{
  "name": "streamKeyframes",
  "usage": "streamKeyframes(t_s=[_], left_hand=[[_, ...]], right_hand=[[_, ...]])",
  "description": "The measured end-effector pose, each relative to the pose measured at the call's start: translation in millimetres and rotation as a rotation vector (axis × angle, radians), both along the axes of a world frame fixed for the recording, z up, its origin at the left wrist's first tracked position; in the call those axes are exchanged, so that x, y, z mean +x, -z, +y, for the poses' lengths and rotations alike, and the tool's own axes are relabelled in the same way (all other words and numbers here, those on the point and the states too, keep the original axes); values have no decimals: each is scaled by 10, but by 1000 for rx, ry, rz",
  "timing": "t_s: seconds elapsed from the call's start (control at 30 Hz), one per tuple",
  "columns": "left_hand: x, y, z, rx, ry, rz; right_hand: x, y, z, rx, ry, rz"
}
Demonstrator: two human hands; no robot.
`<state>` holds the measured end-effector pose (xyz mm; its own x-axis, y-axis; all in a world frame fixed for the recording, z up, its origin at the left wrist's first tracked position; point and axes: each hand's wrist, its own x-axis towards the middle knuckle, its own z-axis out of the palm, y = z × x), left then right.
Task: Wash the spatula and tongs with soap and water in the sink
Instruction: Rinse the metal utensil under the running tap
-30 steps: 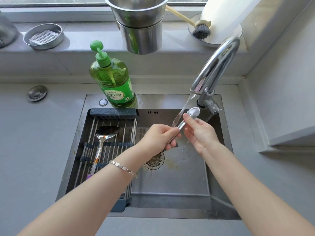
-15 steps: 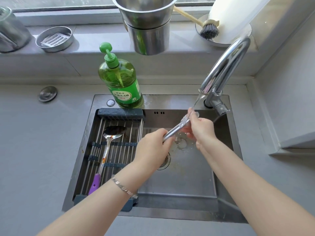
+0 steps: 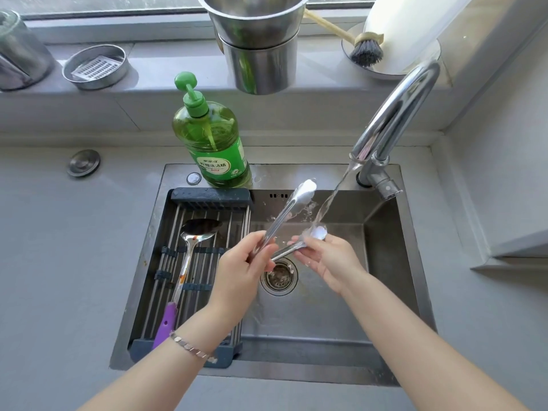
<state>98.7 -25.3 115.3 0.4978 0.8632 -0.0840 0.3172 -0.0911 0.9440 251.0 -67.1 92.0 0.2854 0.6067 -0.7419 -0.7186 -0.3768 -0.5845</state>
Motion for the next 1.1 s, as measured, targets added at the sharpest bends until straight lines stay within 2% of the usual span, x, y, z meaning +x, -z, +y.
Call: streamKeyframes(t_s=[0.13, 0.23, 0.3, 0.37, 0.4, 0.47, 0.5, 0.57, 0.73, 0.83, 1.0, 1.1], left_hand=[[42, -20, -37, -16, 5, -62], [88, -37, -46, -19, -66, -25], [126, 17, -4, -96, -150, 132], [171, 107, 47, -376, -233, 298], [196, 145, 62, -628, -287, 306], [230, 177, 49, -1129, -358, 179], [233, 189, 31, -1280, -361, 122], [246, 220, -5, -1425, -316, 87], [341, 146, -48, -1494, -242, 87], [409, 133, -46, -1506, -248, 65], [521, 139, 14, -1512, -273, 10], [520, 113, 22, -1571, -232, -1]], right_hand=[[9, 2, 50, -199, 89, -160], [-8, -25, 58, -110, 145, -87], [-19, -57, 55, -23, 146, -18], [5, -79, 35, 68, 132, 36], [23, -97, 21, 115, 105, 51], [51, -124, -14, 186, 36, 36], [59, -131, -35, 212, 18, 18], [67, -137, -54, 226, 12, -26], [117, -154, -5, 14, 119, -126], [96, -154, 28, 0, 184, -149], [-180, -95, -90, 25, -190, -274], [17, -133, -16, 33, -79, -244]])
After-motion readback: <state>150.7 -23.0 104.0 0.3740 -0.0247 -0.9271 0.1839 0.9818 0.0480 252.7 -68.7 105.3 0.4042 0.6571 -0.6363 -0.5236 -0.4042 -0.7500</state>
